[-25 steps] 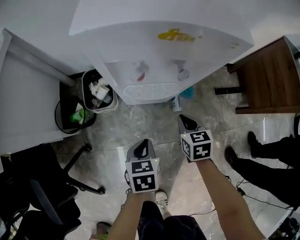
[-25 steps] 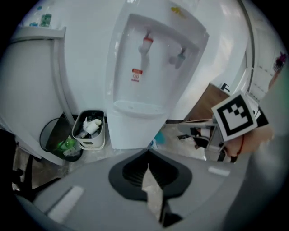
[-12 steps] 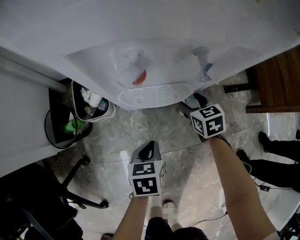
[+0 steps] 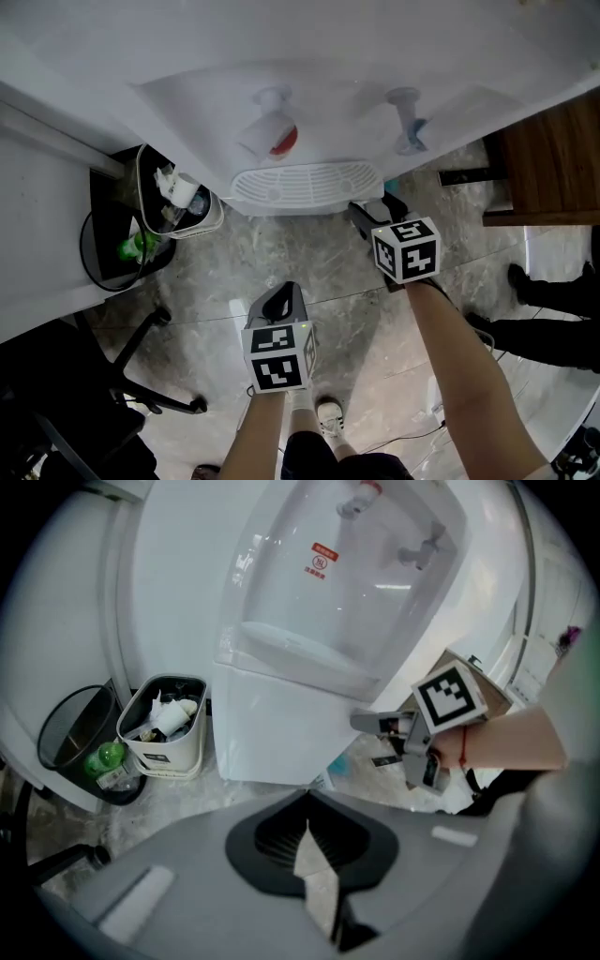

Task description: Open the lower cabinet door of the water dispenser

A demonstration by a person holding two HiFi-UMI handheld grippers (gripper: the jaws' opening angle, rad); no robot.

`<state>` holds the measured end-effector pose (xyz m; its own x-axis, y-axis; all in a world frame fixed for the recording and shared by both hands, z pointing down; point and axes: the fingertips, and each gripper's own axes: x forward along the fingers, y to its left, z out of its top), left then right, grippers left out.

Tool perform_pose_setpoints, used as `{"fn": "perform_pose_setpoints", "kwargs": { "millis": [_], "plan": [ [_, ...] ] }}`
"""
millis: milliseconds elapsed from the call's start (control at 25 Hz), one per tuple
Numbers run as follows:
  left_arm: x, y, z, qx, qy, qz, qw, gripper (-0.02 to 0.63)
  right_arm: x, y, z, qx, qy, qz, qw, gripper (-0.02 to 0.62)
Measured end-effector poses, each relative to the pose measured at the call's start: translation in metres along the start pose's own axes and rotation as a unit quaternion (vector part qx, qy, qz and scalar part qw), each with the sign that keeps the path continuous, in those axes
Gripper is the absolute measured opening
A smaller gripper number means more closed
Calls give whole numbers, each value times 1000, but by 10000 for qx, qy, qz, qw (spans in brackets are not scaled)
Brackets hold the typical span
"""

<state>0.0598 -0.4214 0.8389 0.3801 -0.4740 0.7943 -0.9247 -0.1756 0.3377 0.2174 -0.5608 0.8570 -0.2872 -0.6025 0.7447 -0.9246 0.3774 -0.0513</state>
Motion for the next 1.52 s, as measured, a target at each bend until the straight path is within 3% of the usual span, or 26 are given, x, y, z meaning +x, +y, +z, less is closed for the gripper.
{"fn": "perform_pose_setpoints", "kwargs": {
  "millis": [320, 560, 800, 920, 1240, 1520],
  "plan": [
    [-29, -1, -31, 194, -5, 176, 9997, 8, -58, 65, -64, 226, 81, 91, 9997, 199],
    [-72, 8, -59, 108, -207, 472, 9986, 8, -97, 159, -107, 308, 230, 692, 9969, 107],
    [-100, 39, -84, -219, -249, 860, 9957, 8, -102, 230, -119, 444, 301, 1058, 9929, 55],
    [-103, 54, -91, -345, -210, 971, 9945, 8, -100, 242, -119, 507, 333, 1027, 9929, -6],
    [-100, 47, -97, -418, -132, 818, 9957, 7, -107, 250, -119, 642, 367, 1133, 9908, -8],
    [-130, 7, -97, -434, 138, 505, 9977, 6, -172, 231, -108, 1360, 461, 1157, 9829, -8]
  ]
}}
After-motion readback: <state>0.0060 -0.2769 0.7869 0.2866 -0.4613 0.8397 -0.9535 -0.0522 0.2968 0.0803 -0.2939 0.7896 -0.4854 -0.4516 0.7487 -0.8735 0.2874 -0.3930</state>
